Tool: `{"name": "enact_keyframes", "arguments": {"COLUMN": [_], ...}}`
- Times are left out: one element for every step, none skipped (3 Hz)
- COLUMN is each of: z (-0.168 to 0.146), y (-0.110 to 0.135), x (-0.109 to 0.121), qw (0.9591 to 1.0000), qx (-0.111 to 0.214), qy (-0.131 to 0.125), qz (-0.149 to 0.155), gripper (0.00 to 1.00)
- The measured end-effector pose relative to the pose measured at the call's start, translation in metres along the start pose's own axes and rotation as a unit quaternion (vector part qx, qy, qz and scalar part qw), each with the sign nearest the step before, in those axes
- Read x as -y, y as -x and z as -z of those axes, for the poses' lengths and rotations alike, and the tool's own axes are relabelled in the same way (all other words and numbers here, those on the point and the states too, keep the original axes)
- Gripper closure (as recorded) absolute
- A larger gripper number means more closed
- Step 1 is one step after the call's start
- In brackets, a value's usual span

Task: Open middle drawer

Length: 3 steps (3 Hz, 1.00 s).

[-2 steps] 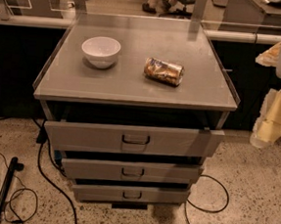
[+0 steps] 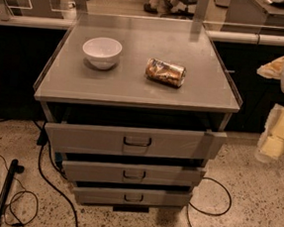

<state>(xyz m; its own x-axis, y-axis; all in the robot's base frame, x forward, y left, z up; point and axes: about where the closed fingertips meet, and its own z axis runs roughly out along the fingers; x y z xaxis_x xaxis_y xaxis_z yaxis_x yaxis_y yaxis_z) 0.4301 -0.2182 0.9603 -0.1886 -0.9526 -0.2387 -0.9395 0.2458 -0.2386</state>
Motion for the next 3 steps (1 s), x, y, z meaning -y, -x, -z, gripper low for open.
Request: {"name": "enact_keyframes", "arguments": {"z": [-0.015,-0.034,-0.06], "y": [-0.005,-0.008,-0.012], "x": [-0.015,-0.033,-0.054], "qw": [0.9991,0.9963,0.994], "qx": [0.04,0.082,0.106], "qy": [0.003,0.004,0.015], "qz": [0.015,0.024,0.022], "gripper": [0.0,0.0,0.15]}}
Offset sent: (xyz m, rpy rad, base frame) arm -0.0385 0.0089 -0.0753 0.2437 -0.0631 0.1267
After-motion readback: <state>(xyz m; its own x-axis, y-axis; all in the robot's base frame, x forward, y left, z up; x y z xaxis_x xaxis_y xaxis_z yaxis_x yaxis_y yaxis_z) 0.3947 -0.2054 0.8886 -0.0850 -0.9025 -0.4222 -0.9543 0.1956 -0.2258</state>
